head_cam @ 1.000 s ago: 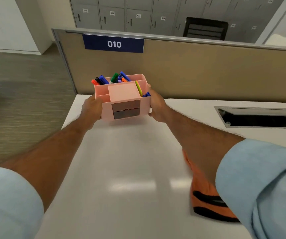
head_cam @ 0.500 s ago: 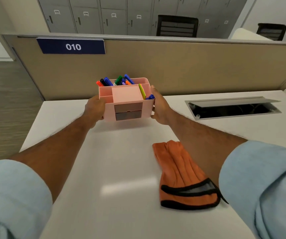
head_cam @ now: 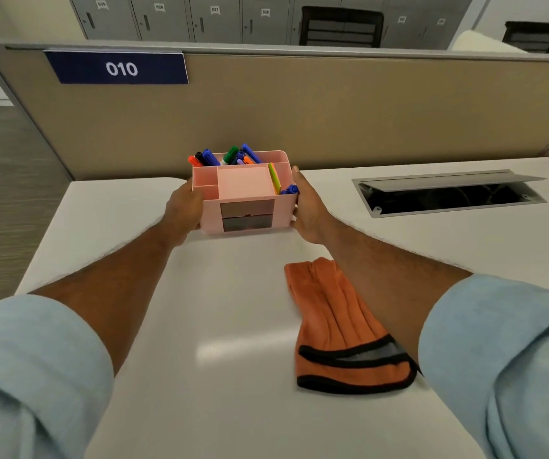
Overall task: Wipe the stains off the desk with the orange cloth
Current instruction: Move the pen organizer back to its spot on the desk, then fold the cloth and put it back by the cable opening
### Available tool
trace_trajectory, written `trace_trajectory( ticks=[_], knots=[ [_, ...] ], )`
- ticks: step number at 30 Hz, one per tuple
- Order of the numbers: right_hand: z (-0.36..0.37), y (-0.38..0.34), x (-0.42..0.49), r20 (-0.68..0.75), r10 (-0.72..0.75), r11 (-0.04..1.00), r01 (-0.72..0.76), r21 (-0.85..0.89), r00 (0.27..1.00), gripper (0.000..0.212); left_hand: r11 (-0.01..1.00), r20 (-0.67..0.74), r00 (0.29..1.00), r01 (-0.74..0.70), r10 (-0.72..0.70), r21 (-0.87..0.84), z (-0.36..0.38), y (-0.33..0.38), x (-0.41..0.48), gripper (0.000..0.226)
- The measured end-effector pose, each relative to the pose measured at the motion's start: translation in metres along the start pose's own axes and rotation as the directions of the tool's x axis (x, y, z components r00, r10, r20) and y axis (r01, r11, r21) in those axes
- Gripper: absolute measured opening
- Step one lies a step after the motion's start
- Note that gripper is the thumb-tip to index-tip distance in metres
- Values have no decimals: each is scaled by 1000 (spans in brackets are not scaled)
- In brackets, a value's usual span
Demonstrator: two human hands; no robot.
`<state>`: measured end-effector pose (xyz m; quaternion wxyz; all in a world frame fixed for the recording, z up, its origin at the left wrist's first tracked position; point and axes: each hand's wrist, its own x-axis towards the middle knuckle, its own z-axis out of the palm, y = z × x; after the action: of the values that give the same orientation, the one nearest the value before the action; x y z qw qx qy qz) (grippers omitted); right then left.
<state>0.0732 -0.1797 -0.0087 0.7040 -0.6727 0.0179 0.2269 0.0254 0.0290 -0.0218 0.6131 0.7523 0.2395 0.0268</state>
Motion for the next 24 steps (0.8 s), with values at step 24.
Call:
trace_trajectory(
  ticks=[24],
  knots=[
    [-174,47,-94,88,-25,334,91,-938,996,59,447,496,867,-464,51,765,129,-14,-105,70]
  ],
)
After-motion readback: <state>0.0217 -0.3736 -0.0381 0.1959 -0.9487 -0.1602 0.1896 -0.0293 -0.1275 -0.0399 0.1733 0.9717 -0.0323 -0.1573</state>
